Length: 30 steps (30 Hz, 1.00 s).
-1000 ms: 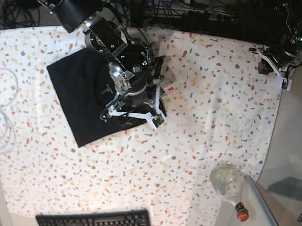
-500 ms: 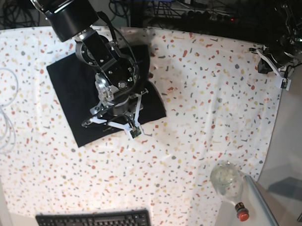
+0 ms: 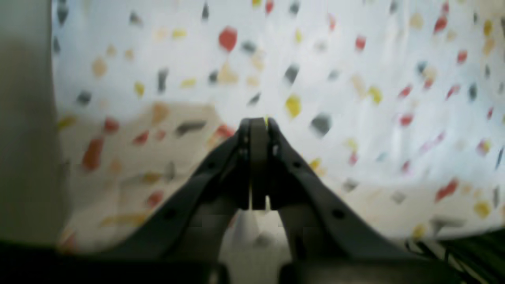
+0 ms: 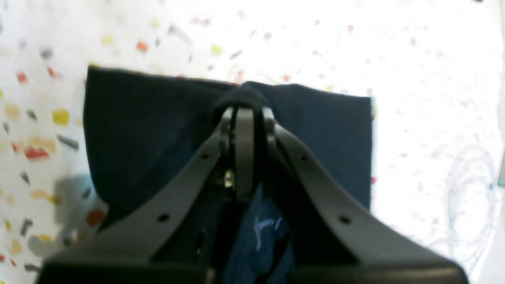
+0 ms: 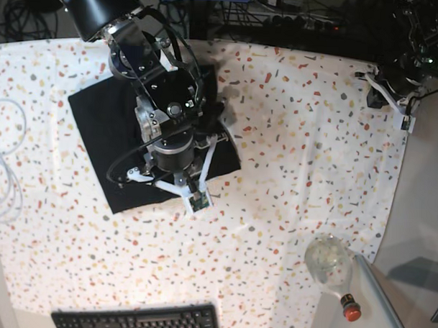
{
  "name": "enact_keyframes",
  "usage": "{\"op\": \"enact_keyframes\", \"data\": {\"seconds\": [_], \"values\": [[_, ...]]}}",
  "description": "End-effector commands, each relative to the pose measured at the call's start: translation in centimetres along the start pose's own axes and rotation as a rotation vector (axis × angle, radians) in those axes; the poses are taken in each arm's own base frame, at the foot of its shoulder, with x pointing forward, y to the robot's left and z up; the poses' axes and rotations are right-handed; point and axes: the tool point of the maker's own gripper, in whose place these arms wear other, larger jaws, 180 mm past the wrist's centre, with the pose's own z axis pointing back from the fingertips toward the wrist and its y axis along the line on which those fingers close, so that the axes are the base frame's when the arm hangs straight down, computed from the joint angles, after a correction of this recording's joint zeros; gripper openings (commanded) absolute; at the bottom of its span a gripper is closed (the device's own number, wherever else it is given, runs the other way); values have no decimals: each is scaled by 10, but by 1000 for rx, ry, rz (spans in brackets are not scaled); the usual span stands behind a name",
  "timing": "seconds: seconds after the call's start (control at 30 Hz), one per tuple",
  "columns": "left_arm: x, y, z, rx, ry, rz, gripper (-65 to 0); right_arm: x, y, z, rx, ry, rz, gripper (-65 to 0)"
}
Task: Layout the t-shirt on the table in an organized manner, then fold the t-shirt properly
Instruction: 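Press and smooth the folded shirt with the right gripper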
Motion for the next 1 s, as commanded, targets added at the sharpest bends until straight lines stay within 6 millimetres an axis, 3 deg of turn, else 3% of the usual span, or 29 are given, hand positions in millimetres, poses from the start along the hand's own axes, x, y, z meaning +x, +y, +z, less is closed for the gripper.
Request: {"op": "enact_keyframes", "data": {"seconds": [0.0,0.13,0.27,0.37,0.5,0.67,0.77,0.97], "values": [[12,-12,-1,-37,-35,-35,-650,21,-10,7,-22,-55,-22,-650],[23,-51,-18,-134,-32,-101,-650,38,-31,28,-50,-94,-50,-650],[33,-74,-26,-185,-47,-128,-650,47,-41,50,-54,-107,-90,-650],[37,-79,-33,-201,-47,-124,-650,36,-27,56,-19,-88,-84,-650],[42,-93,-47,-246,-35,-130,-650,45,1,80,60,-144,-69,-650],[52,-115,-62,-274,-85,-112,-650,46,37,92,149,-161,-23,-650],[49,-130,-67,-286,-80,-120,-650,64,45,86,155,-195,-26,-650],[45,-135,-67,-298,-75,-123,-650,60,54,30,109,-143,67,-650]]}}
